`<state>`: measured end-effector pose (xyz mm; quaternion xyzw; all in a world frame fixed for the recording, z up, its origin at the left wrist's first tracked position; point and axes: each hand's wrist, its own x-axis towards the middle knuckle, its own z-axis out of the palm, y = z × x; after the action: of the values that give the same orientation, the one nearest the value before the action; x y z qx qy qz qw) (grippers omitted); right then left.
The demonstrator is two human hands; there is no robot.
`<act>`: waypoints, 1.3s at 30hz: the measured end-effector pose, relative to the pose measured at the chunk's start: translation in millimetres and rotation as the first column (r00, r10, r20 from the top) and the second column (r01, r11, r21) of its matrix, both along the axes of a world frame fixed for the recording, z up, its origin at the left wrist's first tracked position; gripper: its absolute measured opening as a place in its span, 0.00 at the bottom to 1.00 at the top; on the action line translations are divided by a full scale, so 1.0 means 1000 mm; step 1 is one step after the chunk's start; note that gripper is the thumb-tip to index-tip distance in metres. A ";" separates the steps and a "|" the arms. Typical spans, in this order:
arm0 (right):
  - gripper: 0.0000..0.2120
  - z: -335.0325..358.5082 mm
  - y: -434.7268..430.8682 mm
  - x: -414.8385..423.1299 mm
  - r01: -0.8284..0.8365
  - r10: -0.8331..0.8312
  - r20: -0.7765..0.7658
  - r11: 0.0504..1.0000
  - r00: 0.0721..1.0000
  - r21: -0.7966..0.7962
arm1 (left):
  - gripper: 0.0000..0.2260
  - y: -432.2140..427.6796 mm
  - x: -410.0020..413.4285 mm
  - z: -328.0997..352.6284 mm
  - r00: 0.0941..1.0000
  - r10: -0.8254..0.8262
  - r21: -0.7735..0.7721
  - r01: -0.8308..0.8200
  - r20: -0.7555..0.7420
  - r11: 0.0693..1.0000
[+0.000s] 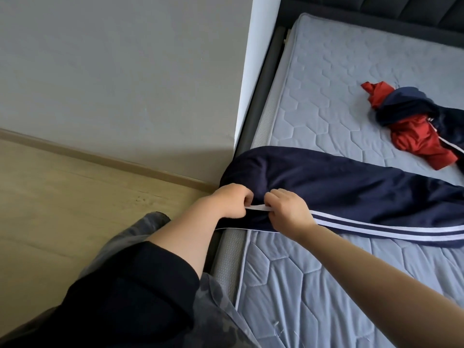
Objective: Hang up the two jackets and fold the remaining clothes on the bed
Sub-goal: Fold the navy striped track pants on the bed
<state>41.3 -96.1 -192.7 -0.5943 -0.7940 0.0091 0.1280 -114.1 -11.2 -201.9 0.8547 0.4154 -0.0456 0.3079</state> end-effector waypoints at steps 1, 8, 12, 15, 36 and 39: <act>0.12 -0.002 -0.004 0.000 0.010 -0.010 -0.024 1.000 1.000 -0.005 | 0.10 0.002 -0.001 0.004 0.999 -0.038 -0.021 0.038 -0.016 0.999; 0.09 -0.020 -0.020 0.006 -0.014 0.004 -0.074 0.990 0.997 -0.139 | 0.10 -0.003 0.003 -0.006 0.966 -0.197 -0.280 0.145 -0.167 0.949; 0.15 -0.020 -0.026 0.010 -0.029 0.038 0.067 0.991 0.997 -0.130 | 0.13 -0.007 -0.004 -0.020 0.951 -0.180 -0.072 0.167 -0.251 0.983; 0.14 -0.021 -0.025 0.011 -0.041 0.054 0.181 0.996 0.982 -0.074 | 0.10 -0.012 -0.006 -0.029 0.937 -0.208 0.178 0.264 -0.282 0.948; 0.08 -0.024 -0.005 0.003 0.071 0.011 0.146 0.835 0.989 -0.545 | 0.11 0.004 -0.035 -0.032 0.845 -0.008 -0.192 -0.112 -0.535 0.975; 0.05 -0.021 -0.009 0.016 0.116 -0.266 -0.282 0.883 0.922 -0.455 | 0.08 -0.001 -0.012 -0.033 0.932 0.130 -0.067 -0.162 -0.339 0.985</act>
<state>57.1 -105.4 -213.6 -0.6737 -0.6752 0.2721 0.1276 -125.7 -11.9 -234.7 0.7860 0.5213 -0.1859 0.2754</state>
